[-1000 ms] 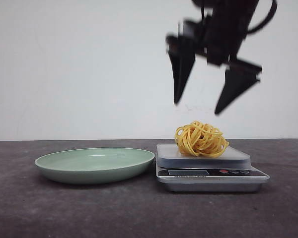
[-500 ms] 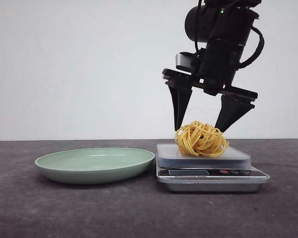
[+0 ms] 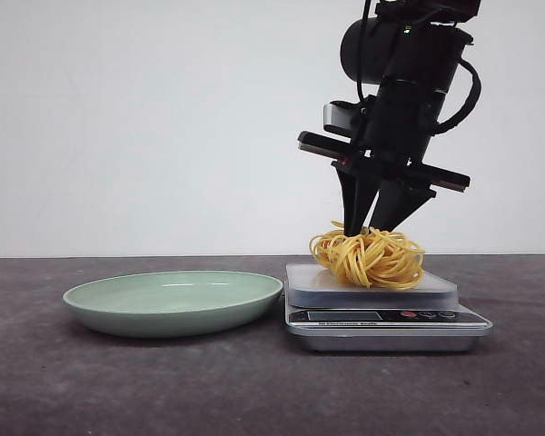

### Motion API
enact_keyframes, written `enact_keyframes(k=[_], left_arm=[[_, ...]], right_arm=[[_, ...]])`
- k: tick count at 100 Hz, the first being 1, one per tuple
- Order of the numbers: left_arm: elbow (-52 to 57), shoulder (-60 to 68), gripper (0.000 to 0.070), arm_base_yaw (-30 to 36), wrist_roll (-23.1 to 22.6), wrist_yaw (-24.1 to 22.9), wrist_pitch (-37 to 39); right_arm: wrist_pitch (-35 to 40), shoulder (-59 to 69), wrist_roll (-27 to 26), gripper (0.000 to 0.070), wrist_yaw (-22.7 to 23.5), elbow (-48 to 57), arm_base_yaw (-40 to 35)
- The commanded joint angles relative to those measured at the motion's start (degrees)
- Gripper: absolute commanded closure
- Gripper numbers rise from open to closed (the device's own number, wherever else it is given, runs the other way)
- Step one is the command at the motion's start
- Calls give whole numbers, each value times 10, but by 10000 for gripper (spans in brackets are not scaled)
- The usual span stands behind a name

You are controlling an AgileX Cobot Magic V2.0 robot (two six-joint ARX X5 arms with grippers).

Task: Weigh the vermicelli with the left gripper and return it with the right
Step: 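Lower the right gripper onto the vermicelli on the scale and grasp it, then lift the vermicelli with the right gripper and carry it over the plate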

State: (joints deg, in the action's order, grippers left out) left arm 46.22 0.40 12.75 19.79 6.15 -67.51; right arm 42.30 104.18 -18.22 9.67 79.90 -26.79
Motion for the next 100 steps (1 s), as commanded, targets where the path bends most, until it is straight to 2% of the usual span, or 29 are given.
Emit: enact_keyframes(k=[1,10,32,53,78,100], left_arm=[[3,0,239,0,-10,-1,6],[3,0,239,0,-10,-1,6],[3,0,239,0,-9,-1,7],[3,0,239,0,-9,-1,7],[3,0,239,0,-9,-1,9],[3,0,239,0,-9,2,9]], right_arm=[[-2,6,7,700,1,12,-6],[-7,-9,11,700,-12,12,-14],[-25,-71,13,700,-11,12,-41],[-42,-92,13,700,-8,25,-101],[-165,-91,-14,700,-18,37,-177],[-143,-44,-13,700,-18,99,-184]])
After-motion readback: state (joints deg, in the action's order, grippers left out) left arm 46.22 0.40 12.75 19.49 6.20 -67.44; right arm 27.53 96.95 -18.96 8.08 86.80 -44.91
